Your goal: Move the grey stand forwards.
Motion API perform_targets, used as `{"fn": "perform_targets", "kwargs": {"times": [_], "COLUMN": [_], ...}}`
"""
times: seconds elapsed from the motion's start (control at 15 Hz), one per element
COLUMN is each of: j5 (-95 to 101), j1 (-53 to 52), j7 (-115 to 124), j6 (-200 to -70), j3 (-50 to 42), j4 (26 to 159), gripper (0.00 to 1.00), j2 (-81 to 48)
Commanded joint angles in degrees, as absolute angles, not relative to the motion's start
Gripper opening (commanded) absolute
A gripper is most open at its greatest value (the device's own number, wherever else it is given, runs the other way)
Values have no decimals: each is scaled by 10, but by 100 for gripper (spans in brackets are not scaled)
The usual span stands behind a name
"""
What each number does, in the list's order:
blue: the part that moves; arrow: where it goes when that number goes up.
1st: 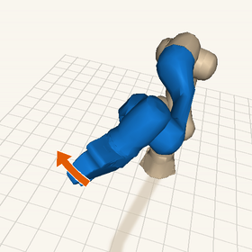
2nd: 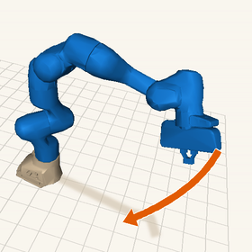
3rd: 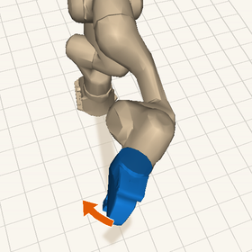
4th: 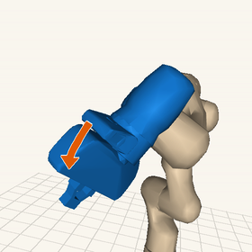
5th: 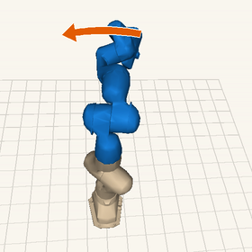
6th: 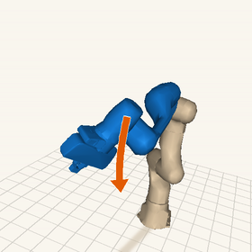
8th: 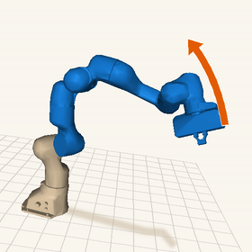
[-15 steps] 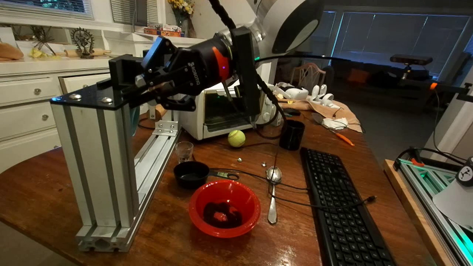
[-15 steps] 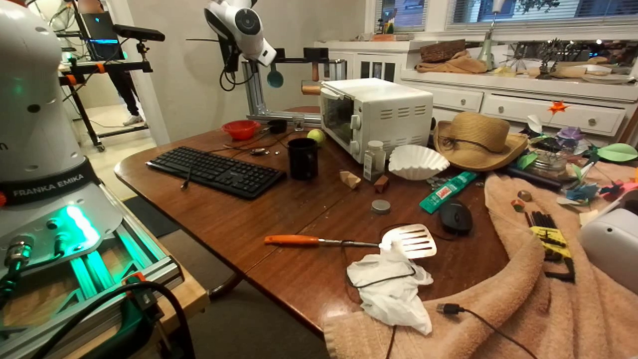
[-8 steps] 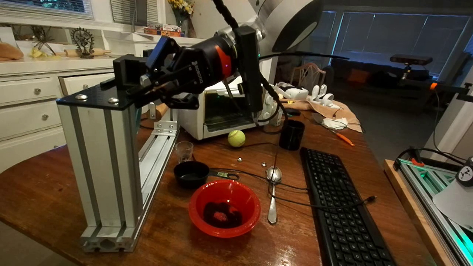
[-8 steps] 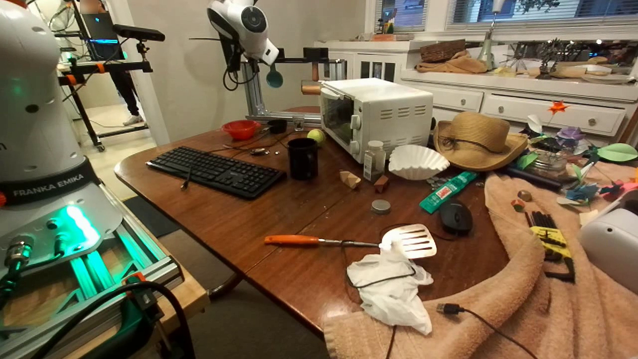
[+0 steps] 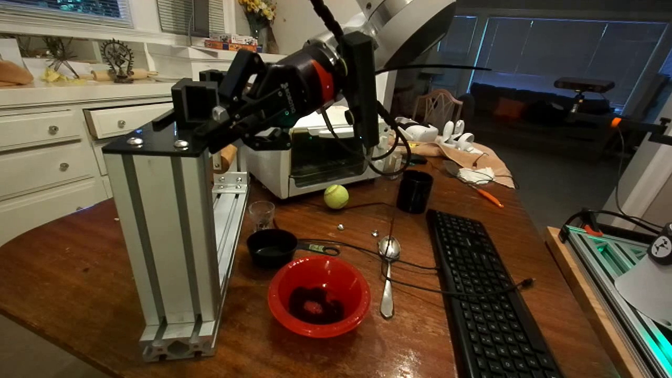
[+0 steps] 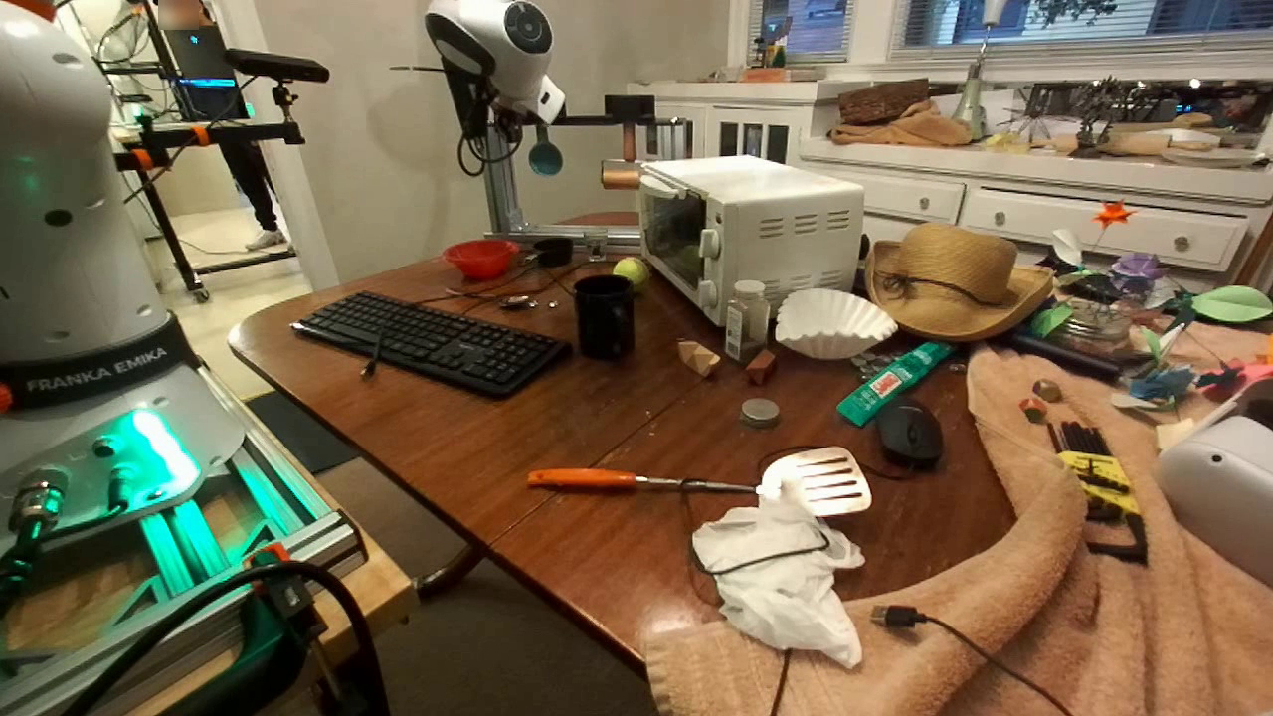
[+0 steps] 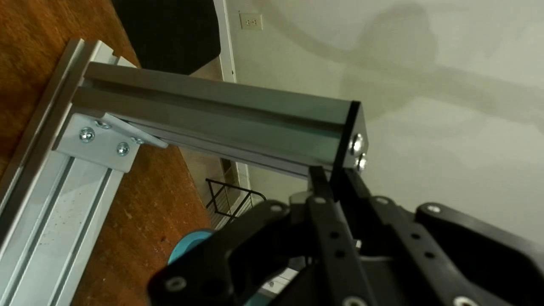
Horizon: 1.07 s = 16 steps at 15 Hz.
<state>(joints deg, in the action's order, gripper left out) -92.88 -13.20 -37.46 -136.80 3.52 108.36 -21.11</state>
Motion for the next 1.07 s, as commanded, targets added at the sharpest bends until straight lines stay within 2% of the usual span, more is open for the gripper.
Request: {"fn": "perform_targets", "kwargs": {"times": [0.0,1.0], "j5": [-868,-738], "j1": [-101,-36], "j7": [-358,-336], "j6": [-1319,-1191], "j3": [35,28], "j4": [1112,1115], "gripper": [3,3], "j2": [-154,-135]}}
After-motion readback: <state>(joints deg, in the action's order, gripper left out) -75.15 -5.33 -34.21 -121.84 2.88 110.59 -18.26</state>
